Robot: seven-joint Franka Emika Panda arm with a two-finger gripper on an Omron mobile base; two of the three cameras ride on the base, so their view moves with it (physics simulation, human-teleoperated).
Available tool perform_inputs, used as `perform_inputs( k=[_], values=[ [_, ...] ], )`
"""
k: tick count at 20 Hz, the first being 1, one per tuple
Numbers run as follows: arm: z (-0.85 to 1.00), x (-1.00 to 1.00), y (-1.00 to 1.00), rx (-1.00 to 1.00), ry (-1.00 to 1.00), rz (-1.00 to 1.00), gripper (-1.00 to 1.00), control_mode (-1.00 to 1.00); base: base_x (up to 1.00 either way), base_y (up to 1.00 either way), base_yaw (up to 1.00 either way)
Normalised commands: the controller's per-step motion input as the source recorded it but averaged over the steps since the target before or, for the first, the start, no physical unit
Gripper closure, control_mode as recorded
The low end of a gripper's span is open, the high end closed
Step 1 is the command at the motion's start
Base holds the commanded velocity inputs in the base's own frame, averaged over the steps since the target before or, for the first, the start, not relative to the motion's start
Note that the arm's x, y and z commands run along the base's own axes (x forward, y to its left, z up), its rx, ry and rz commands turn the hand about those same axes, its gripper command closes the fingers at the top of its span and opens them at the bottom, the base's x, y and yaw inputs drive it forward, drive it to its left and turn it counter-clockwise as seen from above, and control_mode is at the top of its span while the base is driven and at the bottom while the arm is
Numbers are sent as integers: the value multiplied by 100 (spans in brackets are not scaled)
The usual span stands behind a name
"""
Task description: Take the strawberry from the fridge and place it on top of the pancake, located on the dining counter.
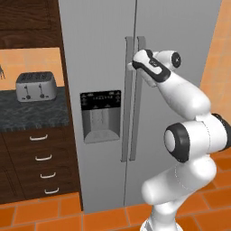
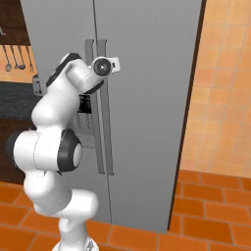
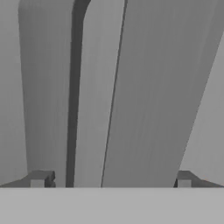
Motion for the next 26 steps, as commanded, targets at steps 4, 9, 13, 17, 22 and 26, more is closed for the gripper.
perform_inputs(
  k=[4, 9, 13, 17, 22, 26],
  values=[
    [-5, 78, 13, 6, 0, 3, -100, -100, 0, 0, 0],
    [-20, 45, 15, 1, -1, 4, 100, -100, 0, 0, 0],
    [-2, -28, -7, 0, -19, 3, 100, -100, 0, 0, 0],
    [0, -79, -46, 0, -10, 5, 100, -100, 0, 0, 0],
    [0, -82, -66, 0, 0, 6, 100, -100, 0, 0, 0],
    [0, -71, -80, 2, -1, 6, 100, -100, 0, 0, 0]
  ],
)
